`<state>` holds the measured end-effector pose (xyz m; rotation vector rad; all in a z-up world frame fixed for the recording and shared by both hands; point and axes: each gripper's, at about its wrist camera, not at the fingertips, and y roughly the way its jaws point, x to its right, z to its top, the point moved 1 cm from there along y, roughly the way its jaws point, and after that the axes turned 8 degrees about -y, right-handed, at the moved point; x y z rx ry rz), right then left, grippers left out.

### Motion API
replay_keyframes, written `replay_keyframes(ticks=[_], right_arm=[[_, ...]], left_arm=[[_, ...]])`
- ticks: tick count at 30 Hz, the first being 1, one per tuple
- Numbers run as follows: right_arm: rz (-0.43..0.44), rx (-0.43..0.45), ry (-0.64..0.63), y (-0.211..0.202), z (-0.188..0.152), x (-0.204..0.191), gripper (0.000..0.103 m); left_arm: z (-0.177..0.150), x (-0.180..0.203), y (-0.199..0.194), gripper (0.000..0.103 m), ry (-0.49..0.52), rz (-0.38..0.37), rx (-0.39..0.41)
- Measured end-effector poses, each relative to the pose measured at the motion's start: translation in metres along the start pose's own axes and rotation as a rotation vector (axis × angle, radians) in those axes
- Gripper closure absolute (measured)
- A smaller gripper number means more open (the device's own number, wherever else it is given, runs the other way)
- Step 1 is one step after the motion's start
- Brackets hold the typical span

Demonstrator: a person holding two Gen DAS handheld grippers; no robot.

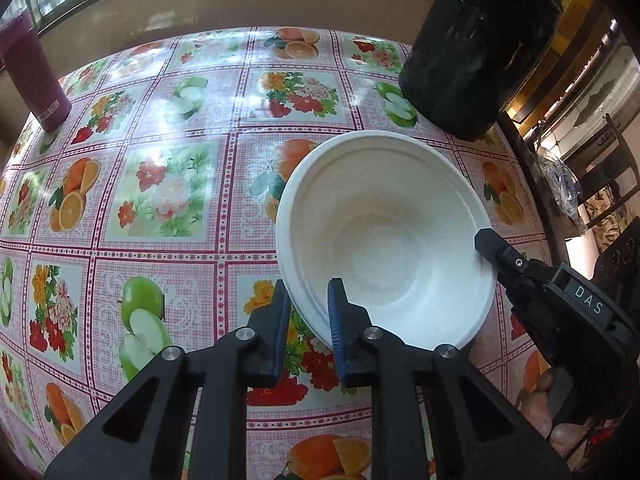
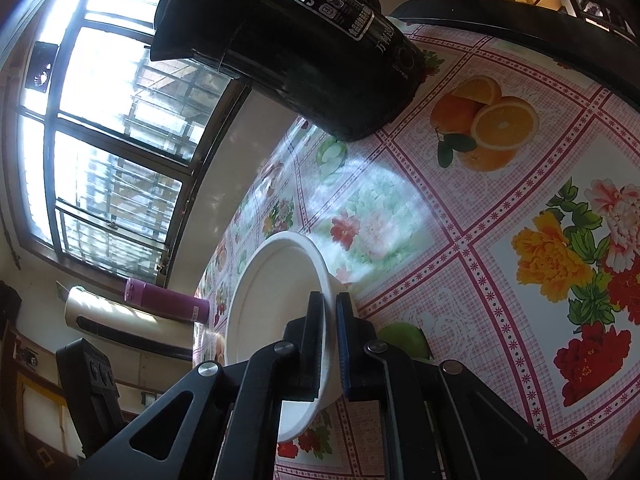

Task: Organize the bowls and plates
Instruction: 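Lift the white bowl and carry it over the red plate stack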

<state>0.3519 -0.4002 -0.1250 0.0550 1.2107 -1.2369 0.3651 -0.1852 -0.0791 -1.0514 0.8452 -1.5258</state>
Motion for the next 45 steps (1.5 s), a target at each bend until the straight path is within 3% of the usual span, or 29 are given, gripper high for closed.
replay_keyframes(ticks=[10, 23, 31, 37, 45], right_arm=[[-0.035, -0.073, -0.018, -0.017, -0.026, -0.016, 0.096], [-0.052, -0.054, -0.087, -0.085, -0.102, -0.029, 0.096], [-0.036, -0.062, -0.184, -0.125, -0.165, -0.052, 0.095], [-0.019, -0.094, -0.255, -0.137, -0.204, -0.072, 0.095], [0.022, -0.116, -0.328, -0.147, -0.233, -0.104, 0.095]], left_arm=[[-0.022, -0.020, -0.023, 0.087, -0.032, -0.037, -0.008], [-0.099, -0.037, -0.069, 0.087, -0.035, -0.095, 0.015], [-0.157, -0.062, -0.106, 0.087, -0.044, -0.094, 0.104], [-0.192, -0.083, -0.128, 0.087, -0.033, -0.050, 0.185], [-0.223, -0.111, -0.156, 0.087, -0.024, 0.001, 0.288]])
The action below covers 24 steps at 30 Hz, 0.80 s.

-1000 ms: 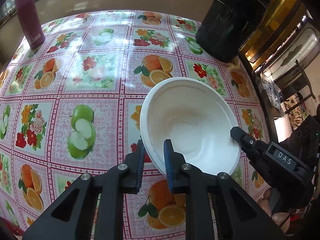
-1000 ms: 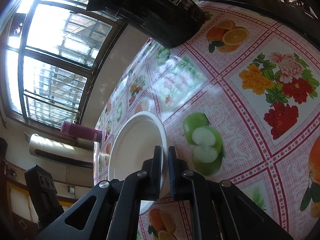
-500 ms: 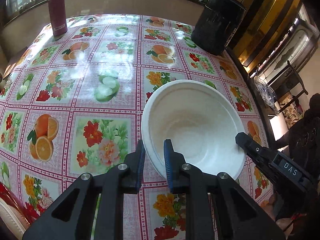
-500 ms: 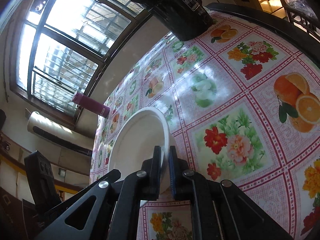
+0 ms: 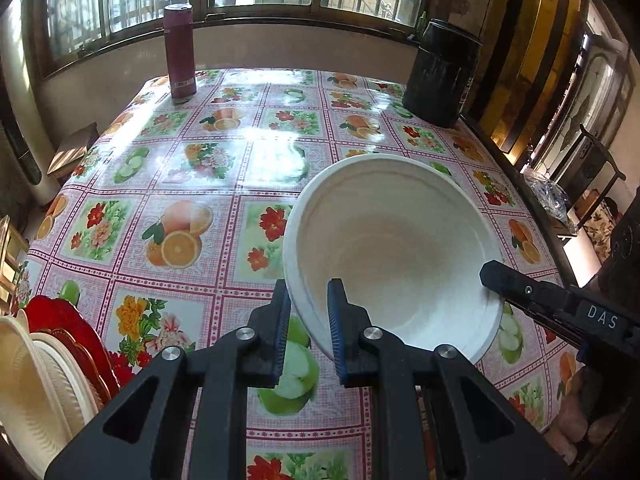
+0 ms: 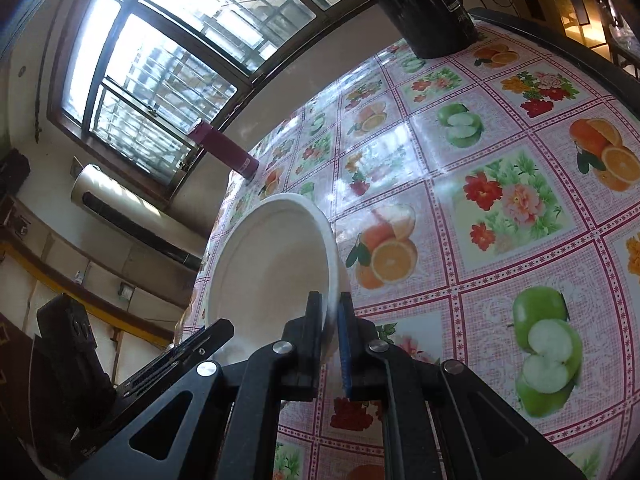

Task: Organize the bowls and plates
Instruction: 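Lift the white bowl and carry it over the red plate stack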

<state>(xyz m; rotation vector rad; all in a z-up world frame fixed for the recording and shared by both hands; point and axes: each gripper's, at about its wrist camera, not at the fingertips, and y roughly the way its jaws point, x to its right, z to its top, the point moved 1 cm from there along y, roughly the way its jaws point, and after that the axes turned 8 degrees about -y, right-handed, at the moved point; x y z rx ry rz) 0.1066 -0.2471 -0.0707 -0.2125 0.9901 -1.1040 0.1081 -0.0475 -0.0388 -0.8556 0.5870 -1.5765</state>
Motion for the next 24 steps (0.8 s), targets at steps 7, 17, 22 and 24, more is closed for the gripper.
replay_keyframes(ticks=[7, 17, 22, 24], right_arm=[[0.044, -0.004, -0.061, 0.000, -0.009, -0.041, 0.095], [0.136, -0.031, -0.182, 0.005, -0.024, -0.116, 0.095], [0.182, -0.058, -0.242, 0.010, -0.039, -0.156, 0.094], [0.197, -0.070, -0.268, 0.014, -0.046, -0.171, 0.094]], left_arm=[[-0.007, -0.028, -0.039, 0.087, -0.011, 0.034, 0.101], [-0.023, -0.079, -0.101, 0.087, -0.033, 0.136, 0.261], [-0.035, -0.110, -0.128, 0.087, -0.067, 0.177, 0.311], [-0.040, -0.123, -0.137, 0.087, -0.088, 0.190, 0.327]])
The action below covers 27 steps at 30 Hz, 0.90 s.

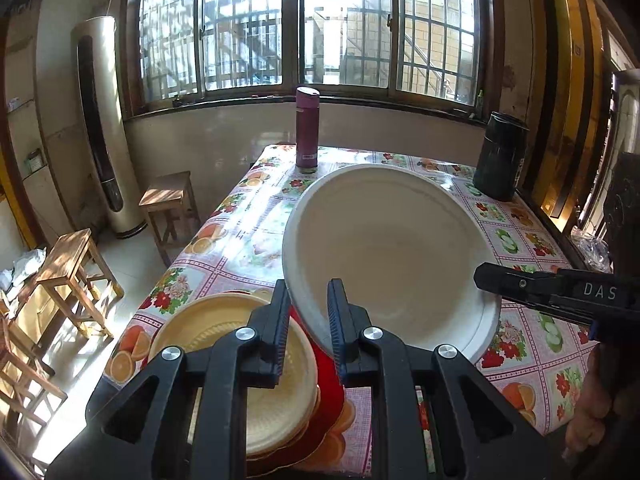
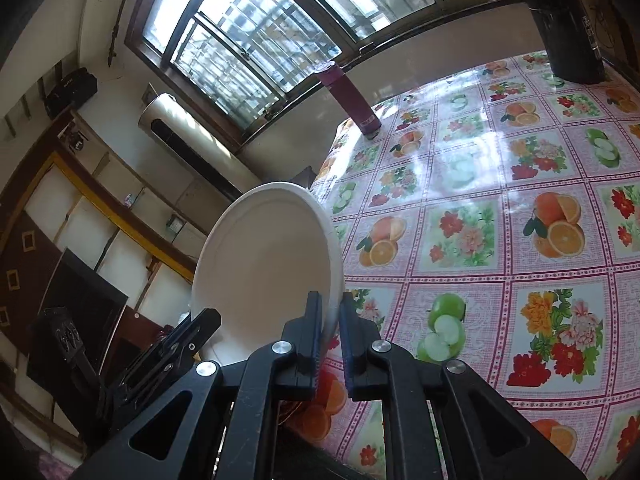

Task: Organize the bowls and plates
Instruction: 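Lift the white bowl and carry it over the red plate stack, then lower the white bowl onto the stack and open the right gripper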

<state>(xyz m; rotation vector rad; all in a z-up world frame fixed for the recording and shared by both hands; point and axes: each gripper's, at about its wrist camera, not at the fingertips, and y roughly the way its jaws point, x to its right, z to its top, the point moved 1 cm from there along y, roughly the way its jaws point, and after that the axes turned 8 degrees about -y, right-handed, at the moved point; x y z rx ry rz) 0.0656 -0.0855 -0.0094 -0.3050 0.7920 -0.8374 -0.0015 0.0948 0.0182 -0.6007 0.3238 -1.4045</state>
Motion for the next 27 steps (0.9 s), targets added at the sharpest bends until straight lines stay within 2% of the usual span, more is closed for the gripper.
replay_keyframes(ticks=[5, 12, 19, 27], right_arm=[[0.028, -0.052, -0.063, 0.026, -0.008, -0.036, 0.092], [0.056, -0.134, -0.110, 0.065, -0.024, -0.066, 0.091], [0.037, -0.192, -0.139, 0.092, -0.039, -0.075, 0.090], [0.040, -0.225, -0.140, 0.097, -0.053, -0.069, 0.090]], left_arm=[[-0.005, -0.034, -0.011, 0.087, -0.038, 0.063, 0.032], [-0.015, -0.071, -0.008, 0.087, -0.097, 0.117, 0.020], [-0.031, -0.099, 0.010, 0.087, -0.168, 0.117, -0.053], [-0.042, -0.103, 0.004, 0.087, -0.183, 0.093, -0.084]])
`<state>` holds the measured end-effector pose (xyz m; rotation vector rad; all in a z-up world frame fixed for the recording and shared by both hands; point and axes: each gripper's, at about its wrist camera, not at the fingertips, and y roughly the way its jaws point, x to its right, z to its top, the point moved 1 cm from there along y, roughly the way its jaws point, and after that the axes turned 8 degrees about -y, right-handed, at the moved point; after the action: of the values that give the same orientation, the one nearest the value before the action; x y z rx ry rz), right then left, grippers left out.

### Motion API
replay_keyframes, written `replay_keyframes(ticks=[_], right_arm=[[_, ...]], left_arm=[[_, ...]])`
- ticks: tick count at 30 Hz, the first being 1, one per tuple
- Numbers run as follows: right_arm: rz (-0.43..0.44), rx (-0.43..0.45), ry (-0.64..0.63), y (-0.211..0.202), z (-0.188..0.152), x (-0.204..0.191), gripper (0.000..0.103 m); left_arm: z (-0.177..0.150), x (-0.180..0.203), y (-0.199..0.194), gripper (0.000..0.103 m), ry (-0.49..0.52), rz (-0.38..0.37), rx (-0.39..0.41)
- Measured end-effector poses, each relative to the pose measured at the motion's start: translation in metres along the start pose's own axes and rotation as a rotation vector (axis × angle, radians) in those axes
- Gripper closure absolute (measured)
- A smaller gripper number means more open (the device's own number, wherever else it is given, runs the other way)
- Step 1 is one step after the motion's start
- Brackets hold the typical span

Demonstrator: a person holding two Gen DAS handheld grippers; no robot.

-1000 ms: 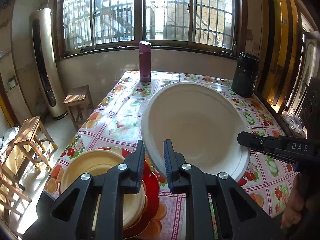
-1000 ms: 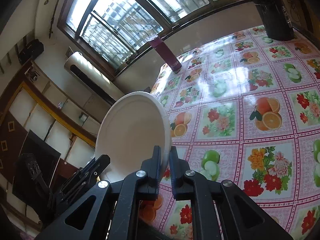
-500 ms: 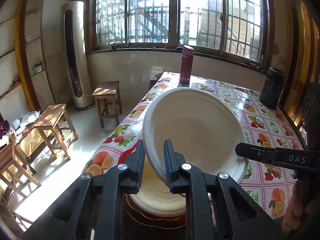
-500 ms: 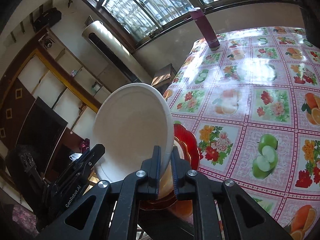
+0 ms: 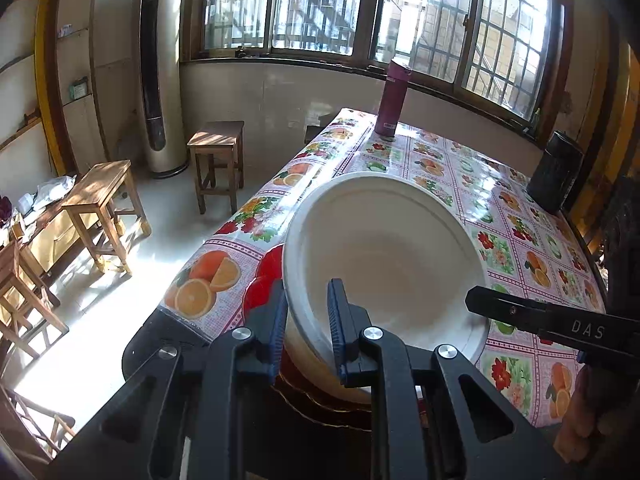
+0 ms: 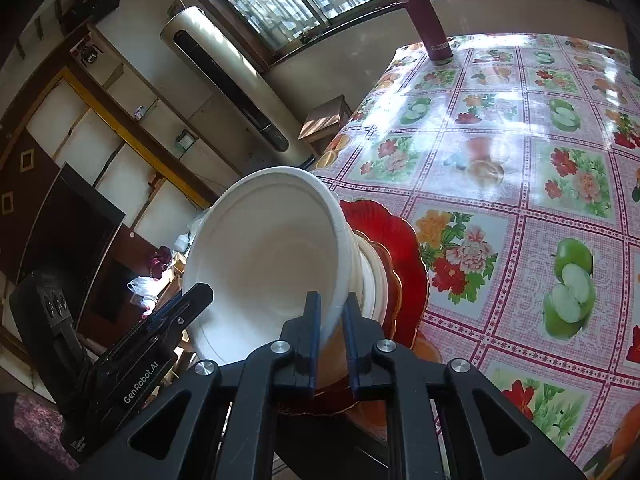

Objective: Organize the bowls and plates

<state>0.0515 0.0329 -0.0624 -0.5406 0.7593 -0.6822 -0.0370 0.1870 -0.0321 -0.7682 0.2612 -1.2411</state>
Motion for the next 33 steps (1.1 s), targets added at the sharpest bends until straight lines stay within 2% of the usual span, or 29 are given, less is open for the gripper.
replay_keyframes(ticks=[3, 5, 7, 11, 12, 13, 15, 19, 22, 24, 25, 27, 30, 33], right_arm=[[0.030, -0.006, 0.006, -0.001, -0.003, 0.000, 0.090], [0.030, -0.003, 0.000, -0.002, -0.003, -0.002, 0.089], [0.024, 0.002, -0.012, -0.001, -0.003, -0.004, 0.089], [0.040, 0.003, -0.012, -0.002, -0.003, -0.003, 0.088], [0.041, 0.003, -0.022, -0.003, -0.004, -0.004, 0.088], [0.045, 0.005, -0.024, -0.005, -0.004, -0.004, 0.086], [0.072, 0.015, -0.007, -0.009, -0.005, 0.001, 0.068], [0.093, 0.057, -0.009, -0.024, -0.007, 0.009, 0.056], [0.066, 0.107, -0.045, -0.037, -0.013, 0.016, 0.041], [0.048, 0.152, -0.075, -0.047, -0.019, 0.020, 0.022], [0.047, 0.177, -0.086, -0.052, -0.023, 0.023, 0.018], [0.040, 0.221, -0.111, -0.061, -0.029, 0.028, 0.002], [0.007, 0.259, -0.140, -0.072, -0.033, 0.036, 0.000], [-0.016, 0.289, -0.149, -0.079, -0.036, 0.042, 0.000]], left_arm=[[-0.002, 0.003, -0.007, 0.079, 0.017, 0.008, 0.012], [-0.004, 0.004, -0.008, 0.067, 0.020, 0.002, 0.011], [-0.006, 0.007, -0.010, 0.051, 0.036, 0.019, 0.028], [-0.007, 0.006, -0.016, 0.036, 0.049, 0.034, 0.060], [-0.007, 0.005, -0.019, 0.025, 0.053, 0.033, 0.075], [-0.008, 0.005, -0.023, 0.018, 0.057, 0.036, 0.099], [-0.010, 0.003, -0.032, 0.018, 0.062, 0.052, 0.161], [-0.013, -0.001, -0.043, 0.000, 0.039, 0.094, 0.247], [-0.013, -0.003, -0.049, 0.000, 0.016, 0.111, 0.285], [-0.012, -0.001, -0.051, 0.000, 0.018, 0.162, 0.305], [-0.012, 0.001, -0.052, 0.000, 0.030, 0.184, 0.317], [-0.015, 0.005, -0.053, 0.000, 0.051, 0.254, 0.345], [-0.019, 0.010, -0.054, 0.000, 0.069, 0.323, 0.367], [-0.020, 0.010, -0.051, 0.000, 0.053, 0.289, 0.327]])
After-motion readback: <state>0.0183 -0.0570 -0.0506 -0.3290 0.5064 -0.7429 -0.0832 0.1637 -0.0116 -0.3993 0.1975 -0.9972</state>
